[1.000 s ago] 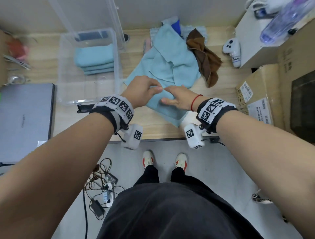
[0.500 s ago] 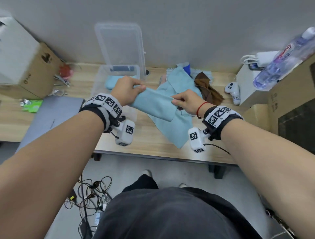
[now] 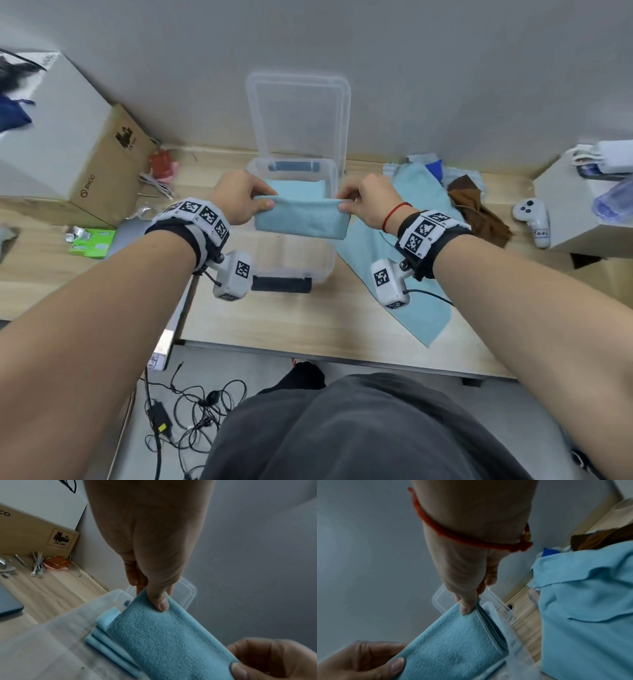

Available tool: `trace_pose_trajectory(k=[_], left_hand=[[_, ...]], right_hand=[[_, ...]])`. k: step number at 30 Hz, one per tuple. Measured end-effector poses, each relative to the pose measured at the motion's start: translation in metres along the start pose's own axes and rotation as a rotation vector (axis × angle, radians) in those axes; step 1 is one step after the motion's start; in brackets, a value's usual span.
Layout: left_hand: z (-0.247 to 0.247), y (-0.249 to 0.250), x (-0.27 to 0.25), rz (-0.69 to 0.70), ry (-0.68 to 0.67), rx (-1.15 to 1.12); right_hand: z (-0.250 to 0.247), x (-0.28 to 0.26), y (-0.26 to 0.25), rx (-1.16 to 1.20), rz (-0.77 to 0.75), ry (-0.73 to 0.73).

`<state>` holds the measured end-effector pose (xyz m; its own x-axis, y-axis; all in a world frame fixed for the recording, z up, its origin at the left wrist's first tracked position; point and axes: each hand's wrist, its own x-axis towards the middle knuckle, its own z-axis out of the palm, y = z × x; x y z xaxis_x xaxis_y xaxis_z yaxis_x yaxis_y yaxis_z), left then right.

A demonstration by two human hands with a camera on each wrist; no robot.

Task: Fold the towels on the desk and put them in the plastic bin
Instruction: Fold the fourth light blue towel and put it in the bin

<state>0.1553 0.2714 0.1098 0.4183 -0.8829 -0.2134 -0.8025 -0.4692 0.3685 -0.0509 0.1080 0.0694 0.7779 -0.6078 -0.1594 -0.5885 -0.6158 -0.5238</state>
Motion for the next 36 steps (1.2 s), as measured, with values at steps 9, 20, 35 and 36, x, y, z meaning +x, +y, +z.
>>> trace_pose_trajectory(k=[9,20,35,36], left_hand=[[0.043,-0.096,0.060,0.096,-0.251,0.295],[0.088,-0.096,0.101,0.256,-0.477,0.694],[0.087,-0.086,0.102,0.382,-0.361,0.805],[0.089,-0.086,0.104,0.404,-0.369,0.779]], right_hand=[[0.073,0.069,-0.034,-0.371,0.074,-0.150],[0.114,0.092,-0.023,-0.833,-0.048,-0.368],[0.123,0.107,-0.024,-0.806,-0.116,-0.295],[0.126,0.108,-0.023,-0.774,-0.133,-0.311]])
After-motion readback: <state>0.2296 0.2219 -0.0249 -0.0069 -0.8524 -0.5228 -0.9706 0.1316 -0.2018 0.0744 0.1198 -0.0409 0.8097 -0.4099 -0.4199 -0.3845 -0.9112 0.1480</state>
